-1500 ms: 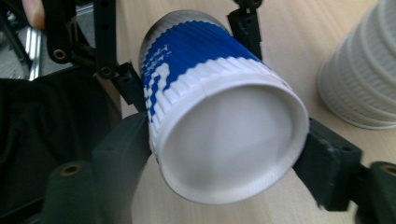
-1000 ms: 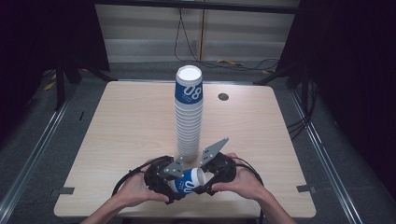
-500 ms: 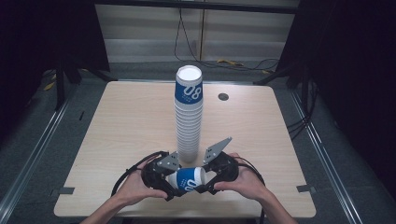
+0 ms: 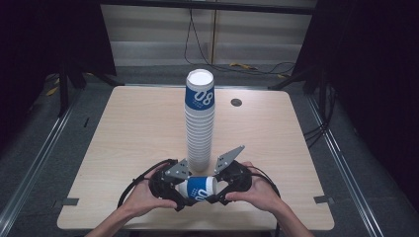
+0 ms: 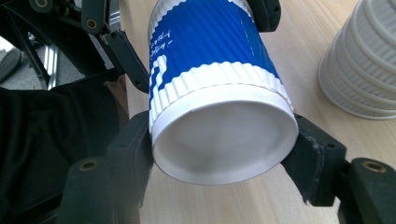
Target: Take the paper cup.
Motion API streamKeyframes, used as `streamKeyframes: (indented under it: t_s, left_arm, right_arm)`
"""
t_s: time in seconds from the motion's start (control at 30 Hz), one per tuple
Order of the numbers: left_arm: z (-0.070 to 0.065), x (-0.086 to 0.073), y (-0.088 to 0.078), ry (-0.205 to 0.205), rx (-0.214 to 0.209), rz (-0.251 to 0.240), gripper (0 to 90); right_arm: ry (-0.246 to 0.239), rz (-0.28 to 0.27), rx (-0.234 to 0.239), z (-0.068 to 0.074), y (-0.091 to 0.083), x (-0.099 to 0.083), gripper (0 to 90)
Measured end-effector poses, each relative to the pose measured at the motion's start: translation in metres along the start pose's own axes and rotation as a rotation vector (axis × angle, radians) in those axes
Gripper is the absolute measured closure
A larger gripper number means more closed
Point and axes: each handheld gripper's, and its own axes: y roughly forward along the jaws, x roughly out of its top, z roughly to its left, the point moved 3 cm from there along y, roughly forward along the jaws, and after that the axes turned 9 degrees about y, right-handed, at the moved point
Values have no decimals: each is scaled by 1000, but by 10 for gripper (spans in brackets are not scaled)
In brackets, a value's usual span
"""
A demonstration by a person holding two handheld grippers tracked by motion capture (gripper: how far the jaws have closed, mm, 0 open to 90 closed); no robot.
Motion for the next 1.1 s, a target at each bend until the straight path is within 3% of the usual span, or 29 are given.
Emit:
streamKeyframes:
  t_s: [0.33,0.37,0.4,0.5,0.67,0.73,0.87,1.03,1.1]
  left_arm:
    - [5,4,-9,-17,38,-59,115]
    - [6,4,-12,-20,38,-81,115]
    - [7,5,-17,-35,36,-117,180]
    - [8,6,-23,-40,31,-160,161]
    - [13,3,-33,-69,64,-208,156]
    - [16,-1,-39,-111,75,-286,158]
    - [19,-7,-47,-157,70,-377,158]
    - [16,-6,-51,-165,93,-412,162]
    - [14,-5,-51,-164,84,-421,162]
  right_arm:
    - [8,-27,-17,-1,-3,1,321]
    - [8,-32,-26,-1,-3,1,321]
    - [17,-30,-27,-2,-3,0,321]
    - [21,-39,-27,-1,-1,0,320]
    - [24,-51,-14,-3,0,2,321]
    - [32,-81,-2,-5,-2,1,320]
    - [40,-114,5,-6,-3,-2,318]
    - [56,-178,11,-7,-7,-4,318]
    - [67,-211,15,-7,-9,-5,318]
